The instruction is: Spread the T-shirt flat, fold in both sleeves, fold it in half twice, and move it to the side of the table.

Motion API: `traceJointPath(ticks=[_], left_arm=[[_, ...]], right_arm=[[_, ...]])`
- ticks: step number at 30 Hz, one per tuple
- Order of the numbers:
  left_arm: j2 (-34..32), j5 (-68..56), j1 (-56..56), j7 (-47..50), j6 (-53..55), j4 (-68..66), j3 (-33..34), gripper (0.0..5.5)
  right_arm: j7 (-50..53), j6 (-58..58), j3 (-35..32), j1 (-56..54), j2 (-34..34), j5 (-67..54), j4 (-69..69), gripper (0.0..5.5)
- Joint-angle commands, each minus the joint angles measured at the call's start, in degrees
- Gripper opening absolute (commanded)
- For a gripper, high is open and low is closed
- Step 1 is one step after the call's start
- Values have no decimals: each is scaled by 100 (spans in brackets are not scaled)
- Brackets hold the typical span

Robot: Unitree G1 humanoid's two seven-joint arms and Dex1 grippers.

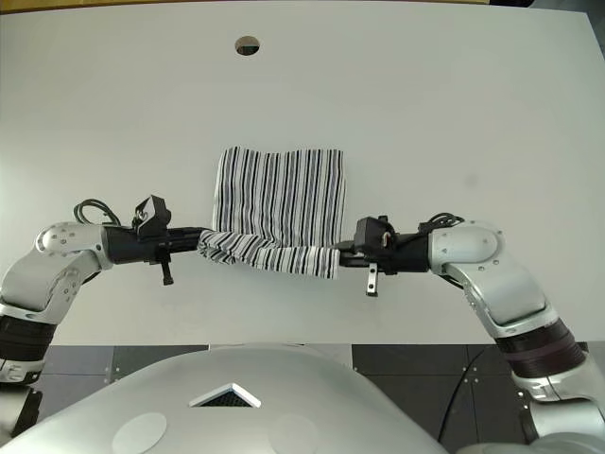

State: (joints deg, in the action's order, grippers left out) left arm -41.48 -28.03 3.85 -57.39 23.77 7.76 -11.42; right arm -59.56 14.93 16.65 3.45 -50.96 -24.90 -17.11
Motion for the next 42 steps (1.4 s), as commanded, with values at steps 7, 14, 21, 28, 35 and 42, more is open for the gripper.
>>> traceJointPath(ticks=[7, 14, 21, 28, 35, 42], left_arm=[[831, -289, -781, 678, 858, -452, 558, 11], [1231, 305, -998, 1127, 609, -1073, 429, 11], [1666, 451, -1156, 1384, 438, -1266, 615, 96], [1933, 384, -1360, 1566, 570, -1482, 897, 121], [2144, 242, -1757, 1987, 700, -2062, 1475, 124], [2231, 590, -1633, 2148, -298, -2076, 1603, 152]], right_arm=[[326, 1138, -490, -803, 752, -272, 811, 10], [815, 1120, -456, -1115, 1327, 202, 1457, 10], [1171, 1292, -809, -1491, 1973, 153, 1908, 141], [1905, 874, -1455, -2015, 2482, 387, 2827, 143], [2347, -1049, -1253, -1802, 2636, 1443, 2695, 123], [2784, -2162, -658, -1262, 2644, 2673, 1911, 10]])
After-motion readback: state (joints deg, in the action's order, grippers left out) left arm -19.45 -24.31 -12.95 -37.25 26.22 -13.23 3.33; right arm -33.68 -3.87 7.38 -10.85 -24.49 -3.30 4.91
